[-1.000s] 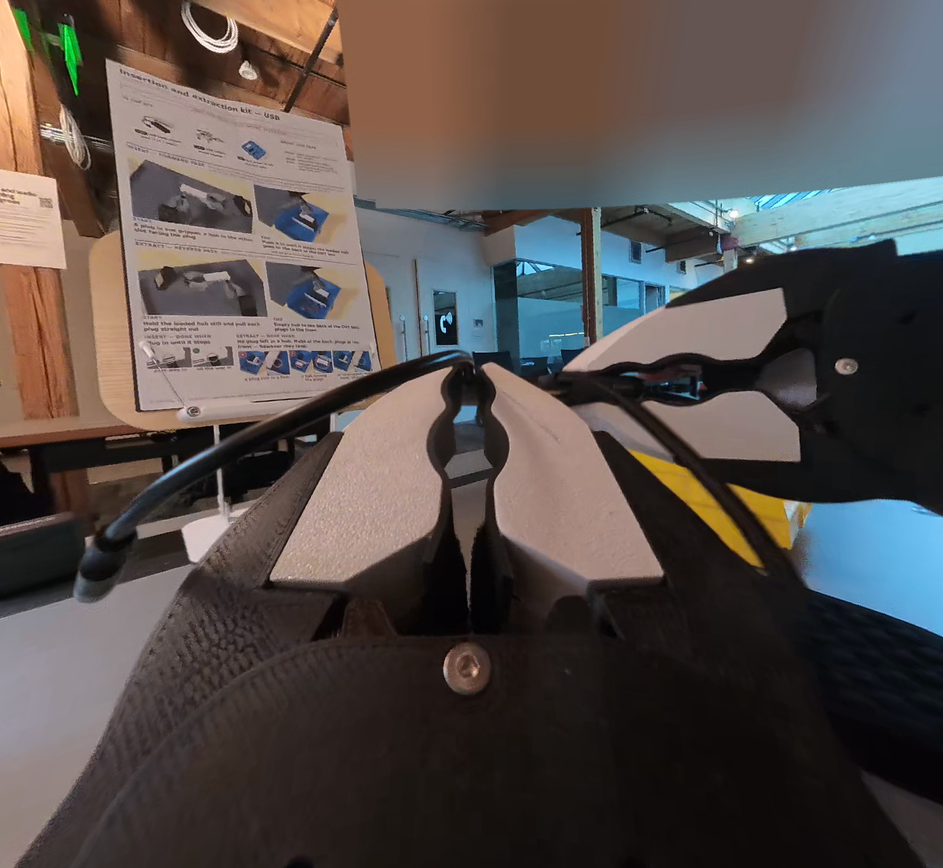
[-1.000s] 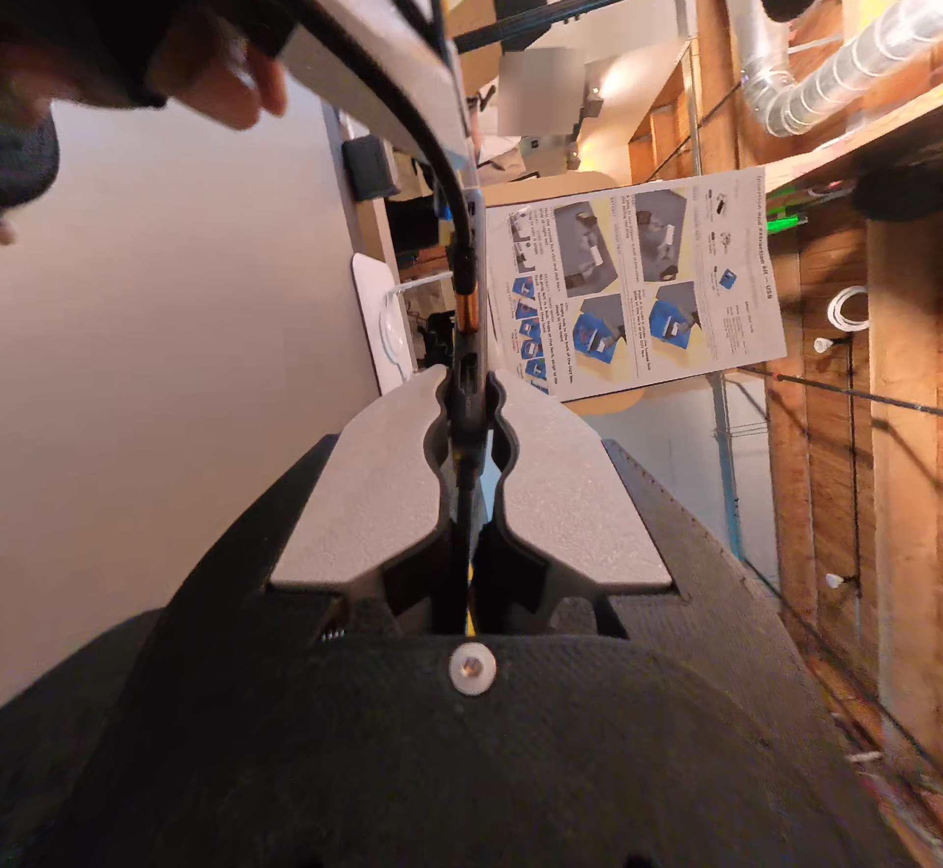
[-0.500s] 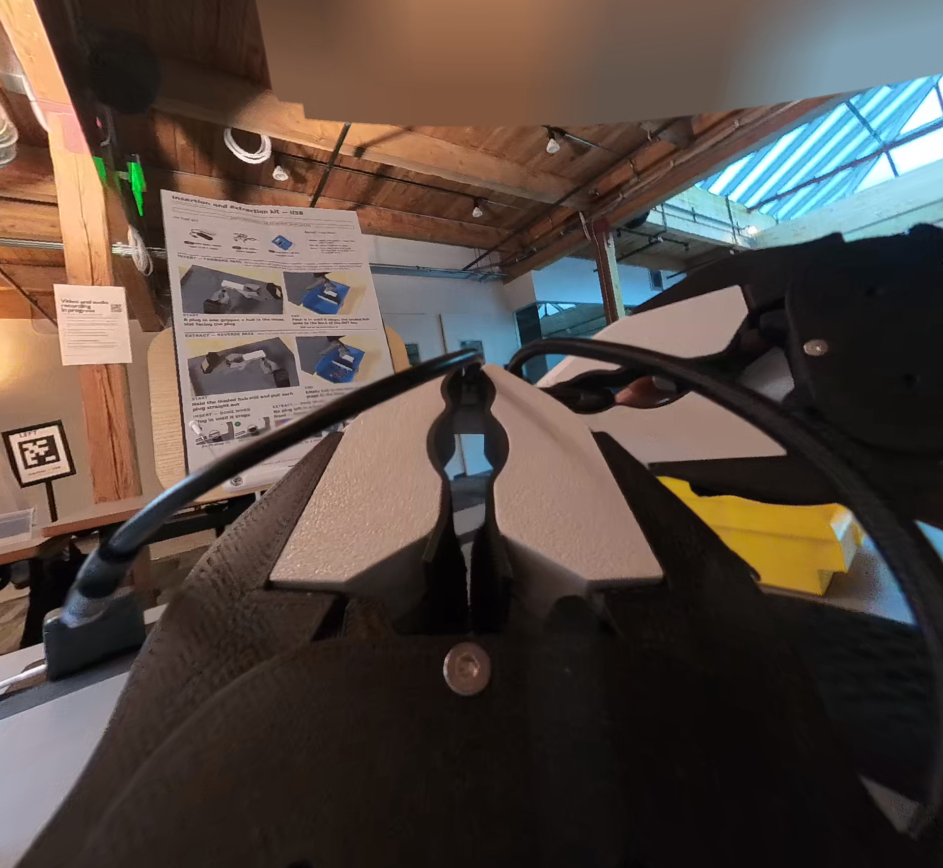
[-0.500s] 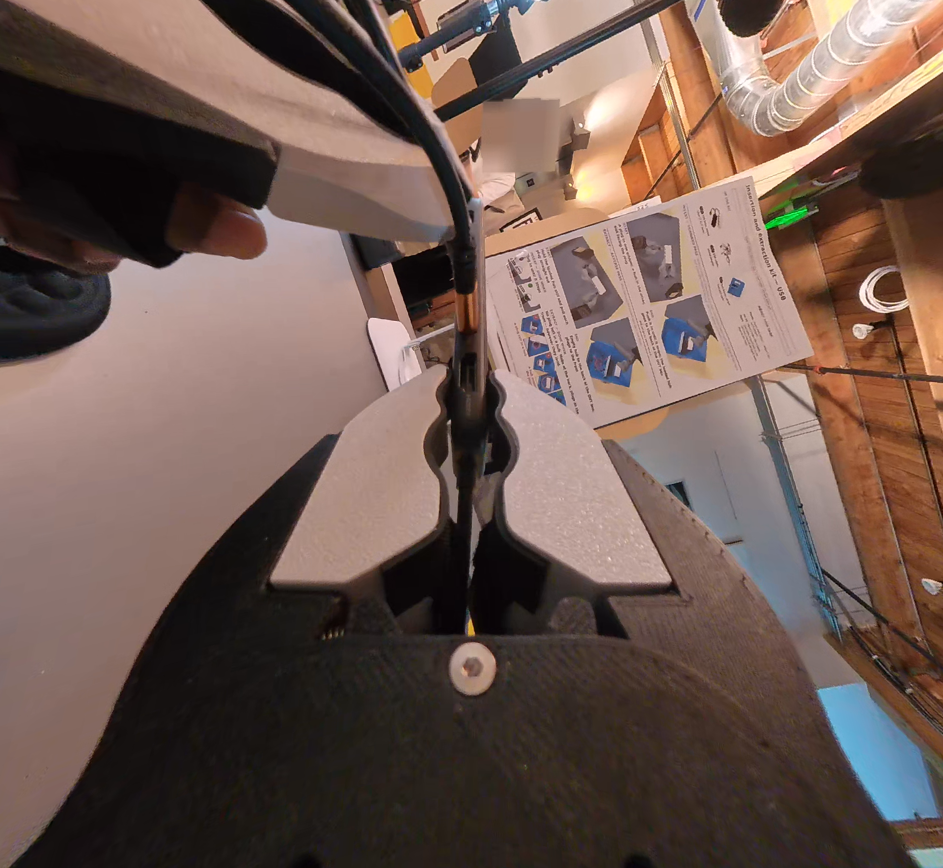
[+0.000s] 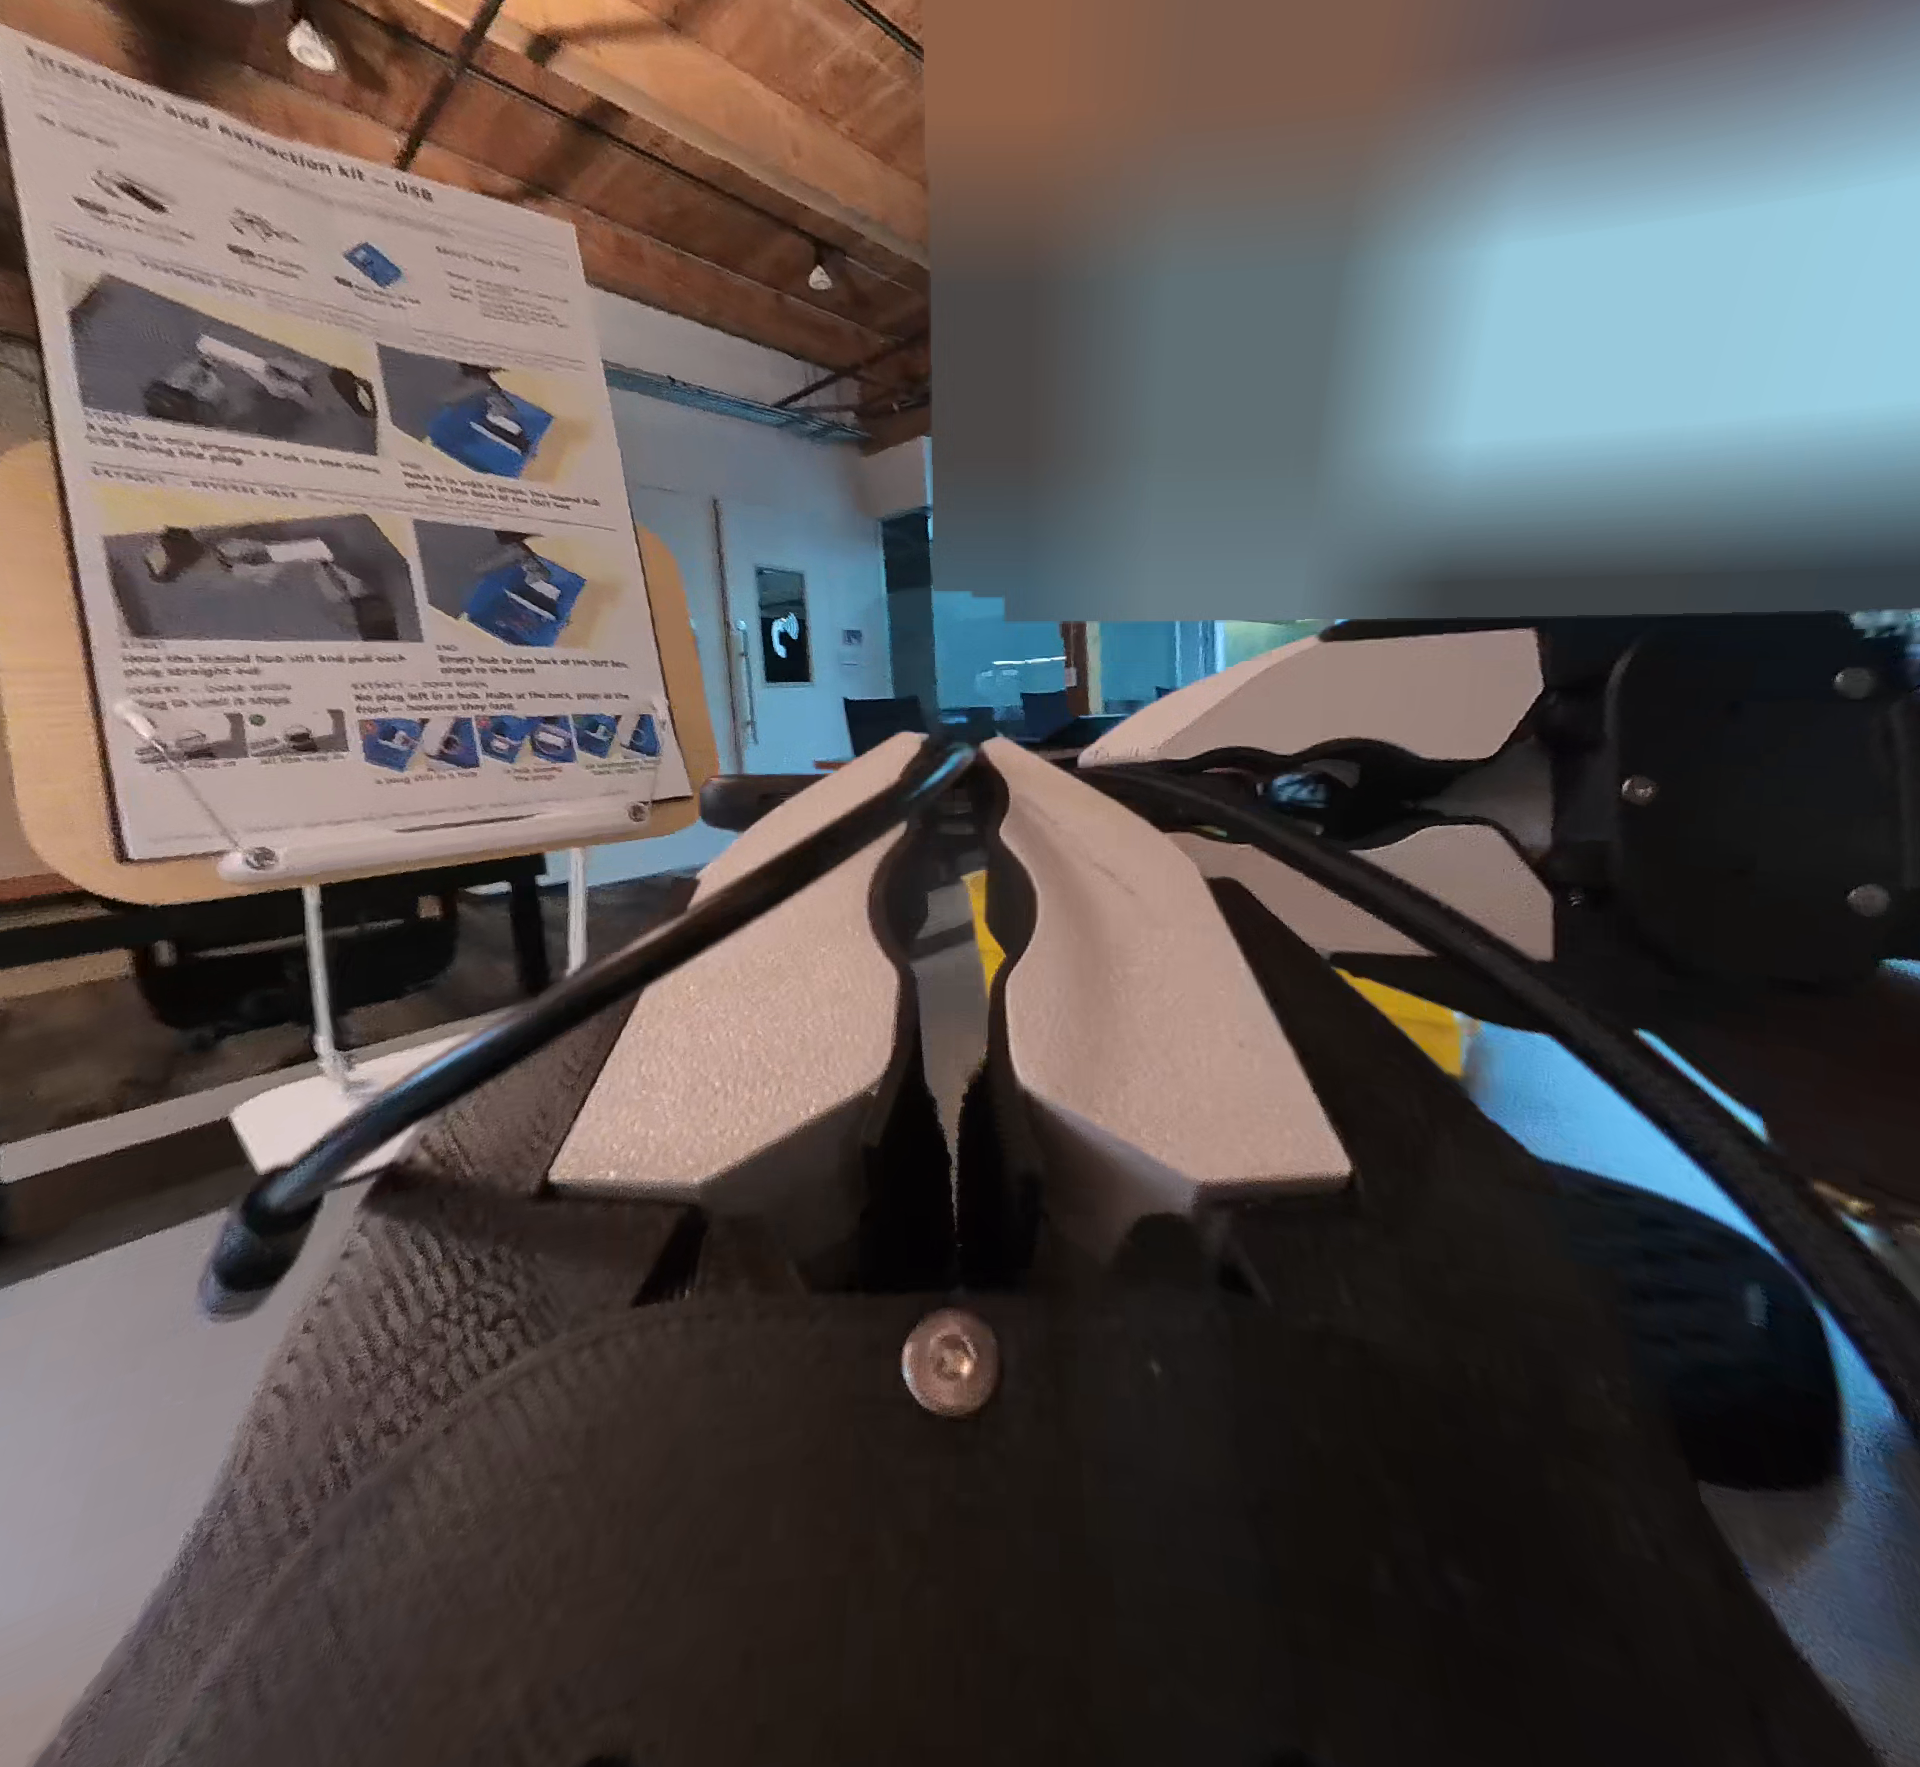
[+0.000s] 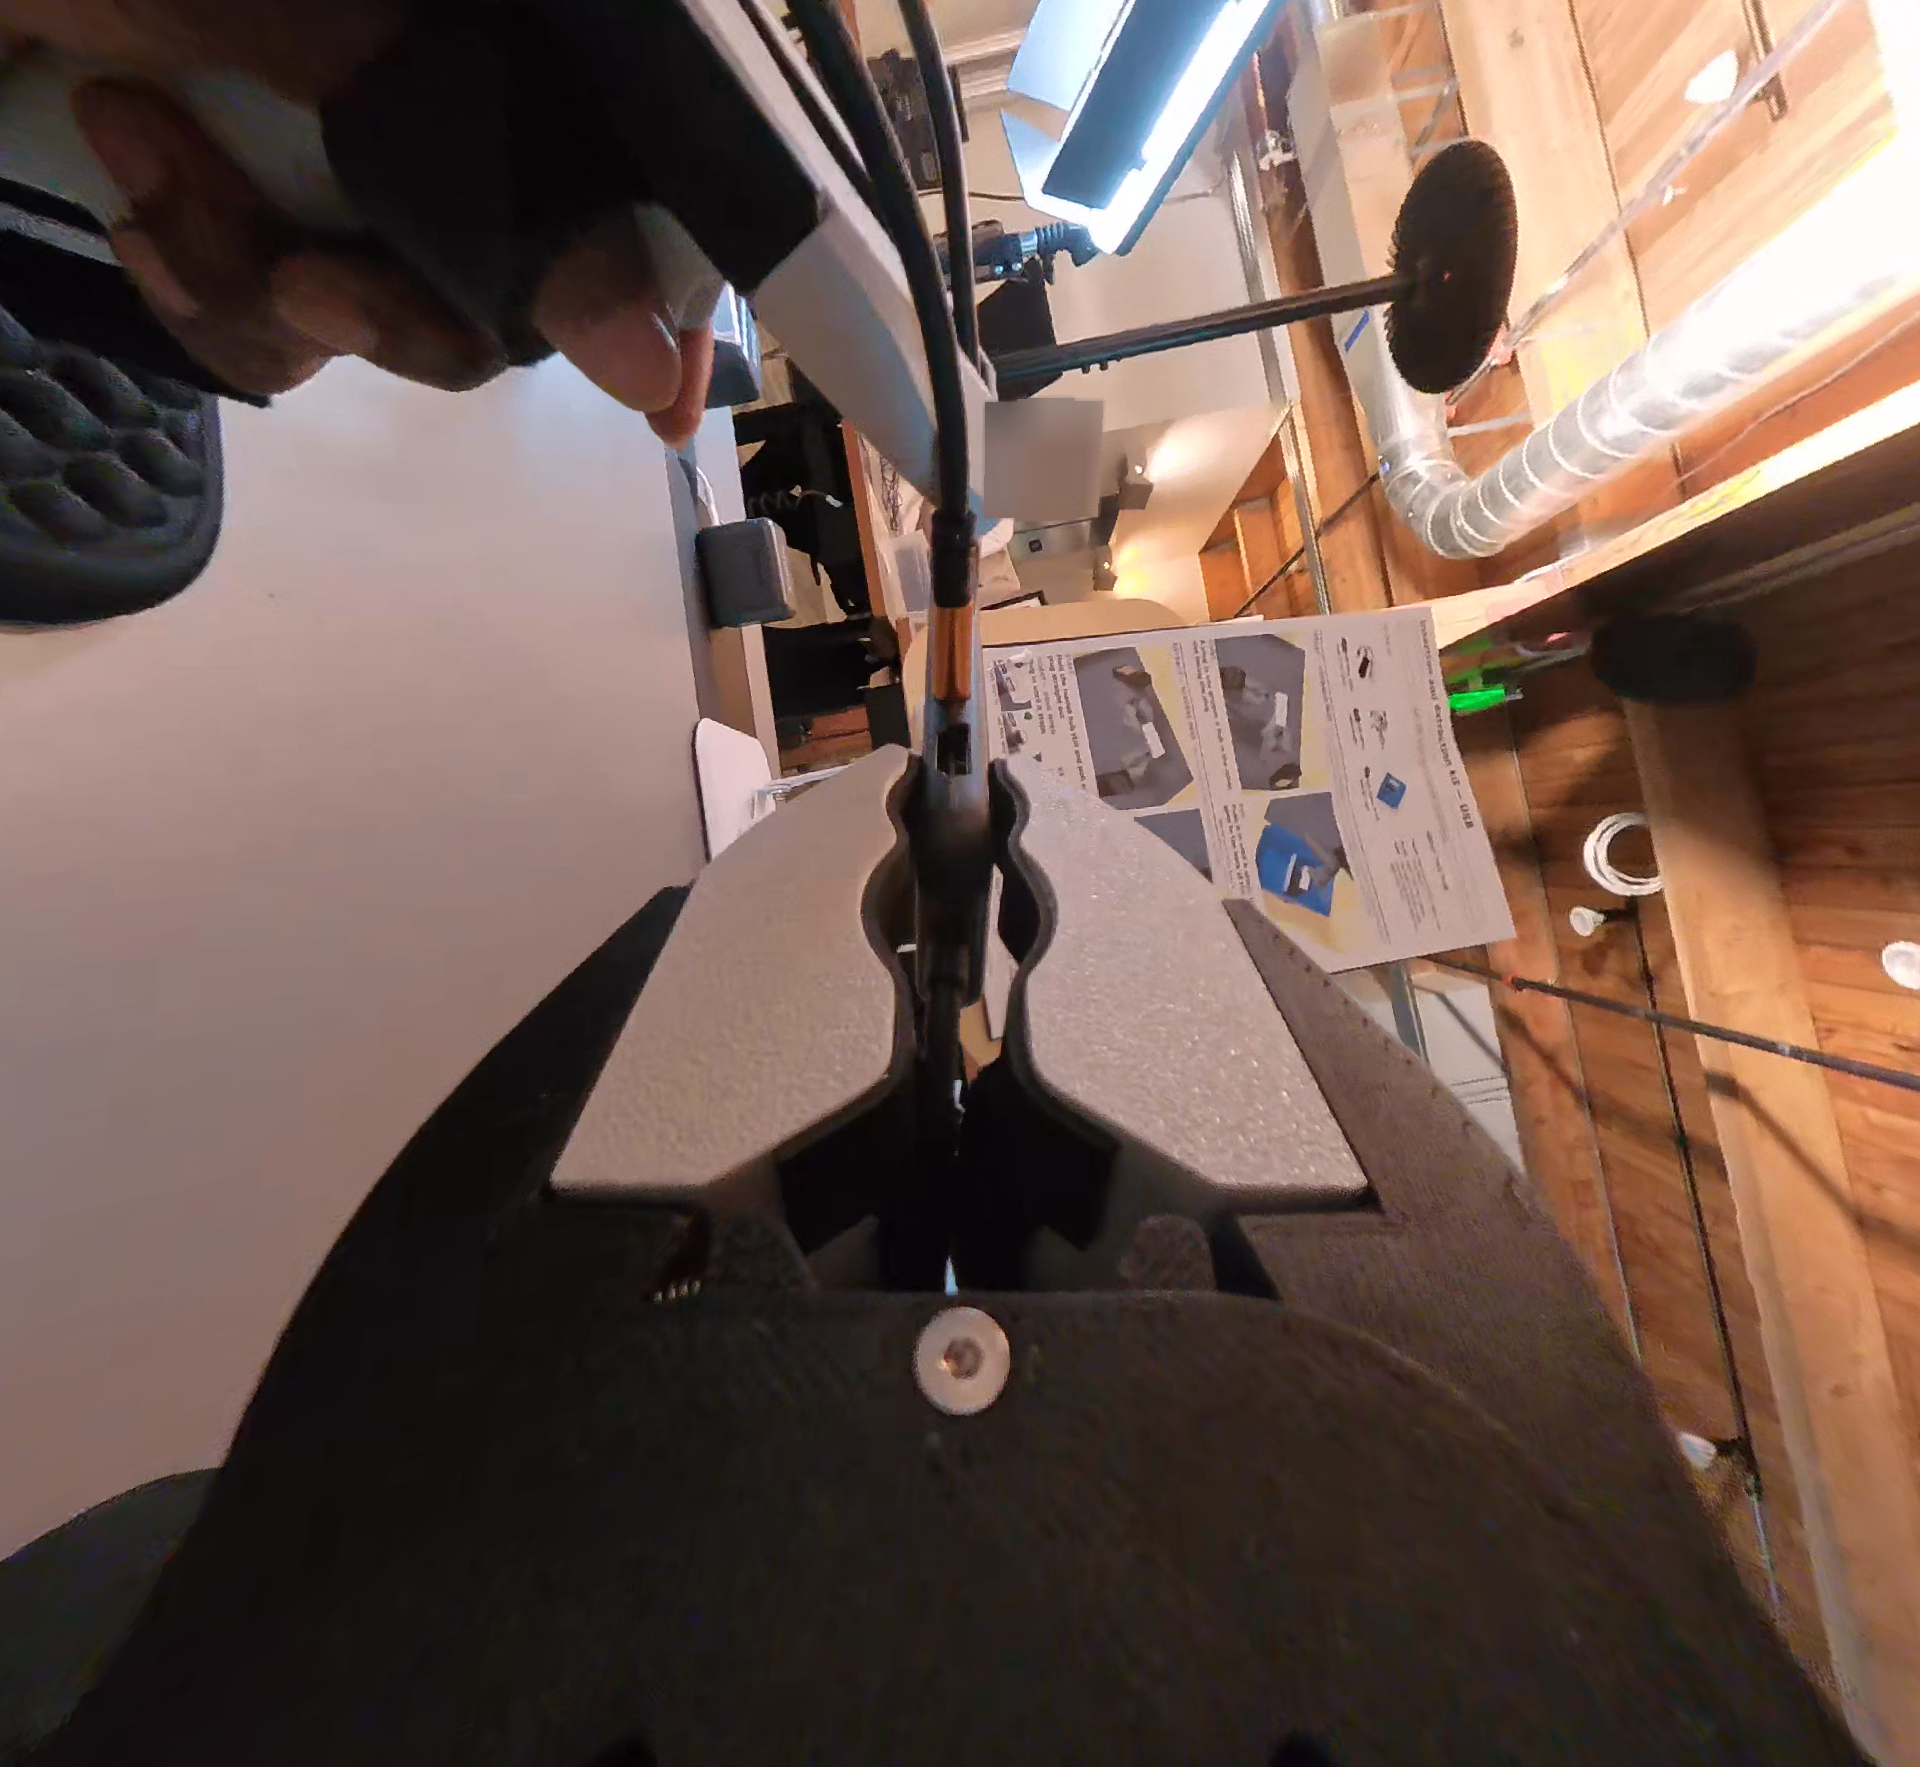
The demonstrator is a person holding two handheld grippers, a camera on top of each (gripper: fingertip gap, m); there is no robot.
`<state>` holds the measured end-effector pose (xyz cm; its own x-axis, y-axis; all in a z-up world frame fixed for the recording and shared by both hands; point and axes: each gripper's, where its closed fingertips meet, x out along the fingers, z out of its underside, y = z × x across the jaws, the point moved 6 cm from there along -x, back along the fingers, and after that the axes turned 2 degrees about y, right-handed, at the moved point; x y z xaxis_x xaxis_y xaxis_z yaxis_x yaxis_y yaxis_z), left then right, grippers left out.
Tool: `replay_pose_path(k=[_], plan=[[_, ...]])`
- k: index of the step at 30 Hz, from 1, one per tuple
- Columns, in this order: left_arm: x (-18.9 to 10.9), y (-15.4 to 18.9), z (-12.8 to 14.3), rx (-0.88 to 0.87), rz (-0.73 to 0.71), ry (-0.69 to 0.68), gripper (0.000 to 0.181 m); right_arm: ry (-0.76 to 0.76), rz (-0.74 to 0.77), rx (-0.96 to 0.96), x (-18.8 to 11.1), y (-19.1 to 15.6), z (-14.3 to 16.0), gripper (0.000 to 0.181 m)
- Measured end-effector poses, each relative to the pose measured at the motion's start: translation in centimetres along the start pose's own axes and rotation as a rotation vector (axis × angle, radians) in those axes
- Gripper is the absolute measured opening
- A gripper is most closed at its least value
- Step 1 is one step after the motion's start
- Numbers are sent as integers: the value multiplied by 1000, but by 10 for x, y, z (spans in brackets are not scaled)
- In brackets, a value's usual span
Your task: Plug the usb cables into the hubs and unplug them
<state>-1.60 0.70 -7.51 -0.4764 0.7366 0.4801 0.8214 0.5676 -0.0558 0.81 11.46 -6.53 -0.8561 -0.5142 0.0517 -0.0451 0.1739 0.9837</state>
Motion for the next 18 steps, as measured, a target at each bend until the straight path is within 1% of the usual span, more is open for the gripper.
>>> replay_pose_path(k=[1, 2, 5, 7, 11, 14, 15, 17, 18], plan=[[1, 0, 0, 13, -2, 11, 6, 10, 3, -4, 0, 1, 0, 11], [1, 0, 0, -10, 6, 17, 6, 24, 2, 1, -1, 2, 0, 11], [3, -6, 3, -152, 61, -8, 6, 83, -15, 26, -4, 3, -6, 11], [2, -8, 4, -244, 91, 13, 6, 96, -11, 33, -4, 3, -8, 11], [2, -7, -2, -257, 121, 21, 6, 130, 1, 55, -7, 6, -8, 11], [2, -8, -3, -303, 133, -9, 7, 110, -6, 56, -6, 6, -6, 11], [3, -8, -2, -306, 143, -30, 10, 100, -7, 73, -6, 6, -3, 11], [2, -9, 2, -322, 150, -105, 35, 68, 17, 108, -8, 9, 7, 11], [0, -10, 4, -322, 148, -132, 42, 41, 33, 121, -10, 12, 14, 11]])
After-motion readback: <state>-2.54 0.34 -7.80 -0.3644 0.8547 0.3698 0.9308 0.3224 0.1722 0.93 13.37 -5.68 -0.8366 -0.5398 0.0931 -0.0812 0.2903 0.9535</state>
